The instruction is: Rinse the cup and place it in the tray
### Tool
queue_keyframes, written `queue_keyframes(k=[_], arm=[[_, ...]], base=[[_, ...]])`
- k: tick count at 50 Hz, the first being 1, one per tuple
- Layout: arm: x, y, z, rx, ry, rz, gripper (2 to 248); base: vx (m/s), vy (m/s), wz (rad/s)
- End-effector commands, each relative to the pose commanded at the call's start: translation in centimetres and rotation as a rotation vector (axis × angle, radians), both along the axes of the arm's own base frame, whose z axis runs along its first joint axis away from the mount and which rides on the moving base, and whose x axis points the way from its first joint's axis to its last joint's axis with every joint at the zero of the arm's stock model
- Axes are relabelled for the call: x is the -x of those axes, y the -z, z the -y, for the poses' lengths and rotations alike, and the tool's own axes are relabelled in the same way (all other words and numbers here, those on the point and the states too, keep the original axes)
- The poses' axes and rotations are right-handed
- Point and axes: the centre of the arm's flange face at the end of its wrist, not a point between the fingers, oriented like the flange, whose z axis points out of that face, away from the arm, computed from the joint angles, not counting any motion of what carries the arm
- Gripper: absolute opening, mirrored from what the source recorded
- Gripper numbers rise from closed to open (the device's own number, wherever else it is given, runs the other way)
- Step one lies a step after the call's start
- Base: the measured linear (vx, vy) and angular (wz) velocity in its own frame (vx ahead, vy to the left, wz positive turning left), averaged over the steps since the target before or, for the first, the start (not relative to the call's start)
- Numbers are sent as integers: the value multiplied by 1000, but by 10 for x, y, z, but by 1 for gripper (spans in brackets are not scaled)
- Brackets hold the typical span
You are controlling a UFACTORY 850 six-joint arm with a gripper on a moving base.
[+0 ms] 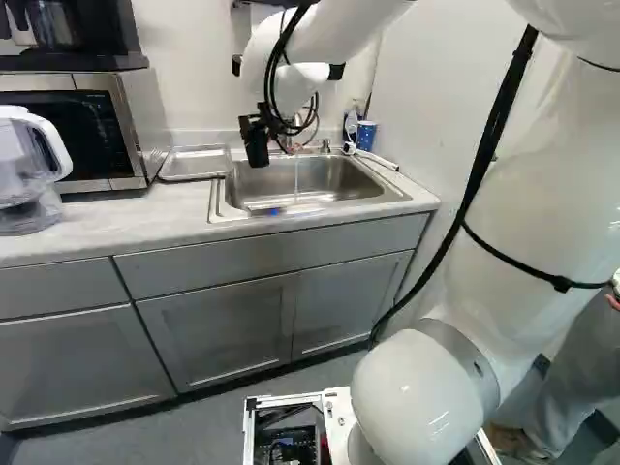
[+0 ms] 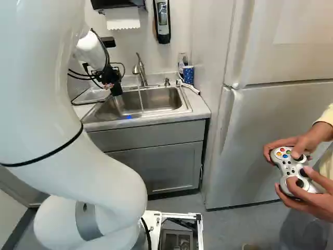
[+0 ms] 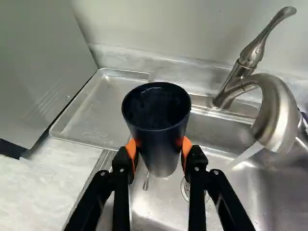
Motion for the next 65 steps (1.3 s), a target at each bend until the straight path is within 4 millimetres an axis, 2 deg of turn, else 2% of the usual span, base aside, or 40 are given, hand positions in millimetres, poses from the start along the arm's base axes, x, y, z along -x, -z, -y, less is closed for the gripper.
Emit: queue_keyframes(k=[25, 54, 65], arm=[[5, -26, -10, -7, -29, 4, 111], [12, -59, -12, -60, -22, 52, 111], [12, -59, -12, -74, -12, 46, 111]], base=[[0, 0, 0], [0, 0, 0], [0, 0, 0]])
